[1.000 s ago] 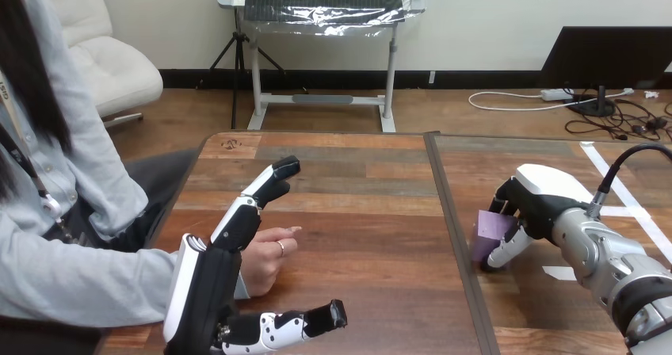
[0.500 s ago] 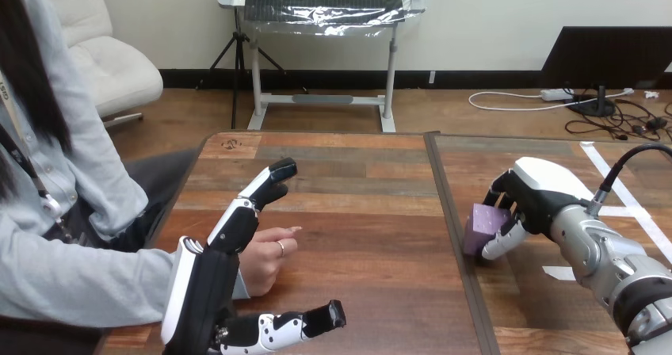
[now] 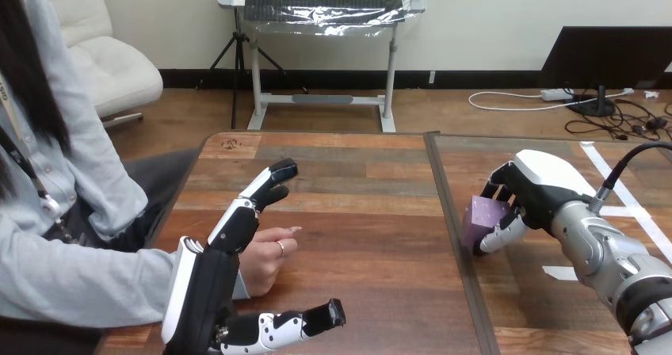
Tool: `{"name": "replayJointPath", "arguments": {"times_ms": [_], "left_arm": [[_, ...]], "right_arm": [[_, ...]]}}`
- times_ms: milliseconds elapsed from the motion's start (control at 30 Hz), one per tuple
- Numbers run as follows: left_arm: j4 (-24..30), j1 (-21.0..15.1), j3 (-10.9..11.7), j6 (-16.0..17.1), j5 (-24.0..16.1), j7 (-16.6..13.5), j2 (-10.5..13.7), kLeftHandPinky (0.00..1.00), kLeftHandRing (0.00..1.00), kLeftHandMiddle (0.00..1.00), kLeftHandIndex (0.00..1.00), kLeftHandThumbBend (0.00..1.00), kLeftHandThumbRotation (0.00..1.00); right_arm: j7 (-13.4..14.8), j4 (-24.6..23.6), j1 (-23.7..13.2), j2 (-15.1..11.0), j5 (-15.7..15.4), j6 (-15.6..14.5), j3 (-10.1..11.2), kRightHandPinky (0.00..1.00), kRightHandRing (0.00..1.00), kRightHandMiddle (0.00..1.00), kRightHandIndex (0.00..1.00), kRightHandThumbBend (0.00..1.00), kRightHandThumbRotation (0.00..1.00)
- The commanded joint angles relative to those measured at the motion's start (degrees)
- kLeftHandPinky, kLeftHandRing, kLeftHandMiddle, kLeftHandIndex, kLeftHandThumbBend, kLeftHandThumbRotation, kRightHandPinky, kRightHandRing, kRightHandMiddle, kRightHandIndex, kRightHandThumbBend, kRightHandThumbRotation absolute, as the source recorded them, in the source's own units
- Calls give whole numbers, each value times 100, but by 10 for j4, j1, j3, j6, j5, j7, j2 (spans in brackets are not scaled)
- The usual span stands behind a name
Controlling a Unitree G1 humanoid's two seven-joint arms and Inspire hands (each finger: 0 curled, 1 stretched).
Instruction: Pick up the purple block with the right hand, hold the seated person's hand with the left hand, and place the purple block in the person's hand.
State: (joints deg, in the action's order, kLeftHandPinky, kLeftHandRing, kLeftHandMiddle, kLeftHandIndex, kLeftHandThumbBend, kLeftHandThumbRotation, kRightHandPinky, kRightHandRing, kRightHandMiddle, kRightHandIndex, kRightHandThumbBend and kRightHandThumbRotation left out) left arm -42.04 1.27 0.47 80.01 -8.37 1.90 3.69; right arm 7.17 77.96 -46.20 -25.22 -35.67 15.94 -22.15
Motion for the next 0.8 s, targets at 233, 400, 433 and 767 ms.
{"name": "replayJointPath", "arguments": {"times_ms": [233, 400, 433, 767], "left_arm": [[21, -19, -1, -5, 7, -2, 3, 84, 89, 87, 83, 100, 41], [18, -20, 0, -2, 7, -2, 4, 84, 89, 87, 82, 100, 42], [17, -20, 0, -2, 7, -3, 4, 84, 89, 87, 82, 100, 42], [14, -21, -2, -2, 13, -2, 6, 84, 88, 86, 82, 100, 41]], "right_arm": [[25, -29, -25, -20, 24, 21, 23, 48, 51, 56, 54, 81, 0], [28, -30, -25, -20, 28, 23, 25, 46, 50, 54, 53, 81, 0], [28, -31, -25, -20, 31, 24, 28, 46, 50, 54, 53, 81, 0], [24, -36, -21, -21, 51, 37, 47, 42, 47, 51, 53, 81, 0]]}}
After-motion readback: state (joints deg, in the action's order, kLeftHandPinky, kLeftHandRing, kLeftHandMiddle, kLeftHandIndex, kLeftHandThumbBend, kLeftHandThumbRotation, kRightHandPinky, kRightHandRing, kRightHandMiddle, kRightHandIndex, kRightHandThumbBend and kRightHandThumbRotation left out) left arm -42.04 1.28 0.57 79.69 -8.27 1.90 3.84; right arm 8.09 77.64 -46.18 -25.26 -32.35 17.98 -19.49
